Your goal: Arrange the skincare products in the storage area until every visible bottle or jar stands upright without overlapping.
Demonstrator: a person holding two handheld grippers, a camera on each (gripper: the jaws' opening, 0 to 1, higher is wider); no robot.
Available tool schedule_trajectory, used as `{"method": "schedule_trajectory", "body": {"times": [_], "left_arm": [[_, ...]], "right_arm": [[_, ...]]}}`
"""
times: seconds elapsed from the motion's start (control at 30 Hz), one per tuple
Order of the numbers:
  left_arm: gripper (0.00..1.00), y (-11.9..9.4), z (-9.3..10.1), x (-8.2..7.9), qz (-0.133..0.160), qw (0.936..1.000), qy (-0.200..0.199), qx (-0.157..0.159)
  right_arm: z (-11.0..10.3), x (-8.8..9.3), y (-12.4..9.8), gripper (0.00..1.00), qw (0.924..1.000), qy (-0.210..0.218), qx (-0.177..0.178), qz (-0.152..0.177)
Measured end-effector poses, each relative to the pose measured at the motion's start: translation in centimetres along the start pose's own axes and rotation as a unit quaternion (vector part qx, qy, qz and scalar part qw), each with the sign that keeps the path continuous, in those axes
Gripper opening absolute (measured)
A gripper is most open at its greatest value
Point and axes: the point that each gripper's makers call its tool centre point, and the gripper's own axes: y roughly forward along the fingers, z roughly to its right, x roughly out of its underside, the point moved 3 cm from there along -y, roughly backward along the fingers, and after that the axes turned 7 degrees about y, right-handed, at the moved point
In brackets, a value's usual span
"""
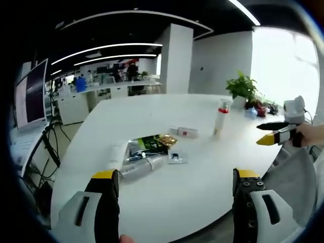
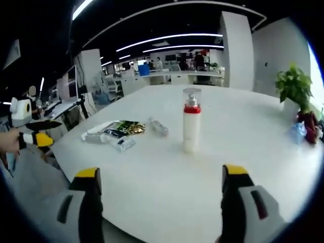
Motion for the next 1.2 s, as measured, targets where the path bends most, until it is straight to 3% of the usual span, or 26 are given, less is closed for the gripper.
{"method": "schedule_trajectory", "body": {"times": [0.37,1.2], "left_arm": [[0.91,0.0,0.1,0.1,-0.004,1.0000,0.004,0.000],[0.91,0.0,-0.2,0.1,-0.005,0.9999,0.008,-0.011]], "right_arm": [[0.2,-0.8,-1.7,1.00,0.9995,0.008,0.008,0.031],[0.6,-0.4,-1.7,0.98,0.9994,0.007,0.016,0.029]]}}
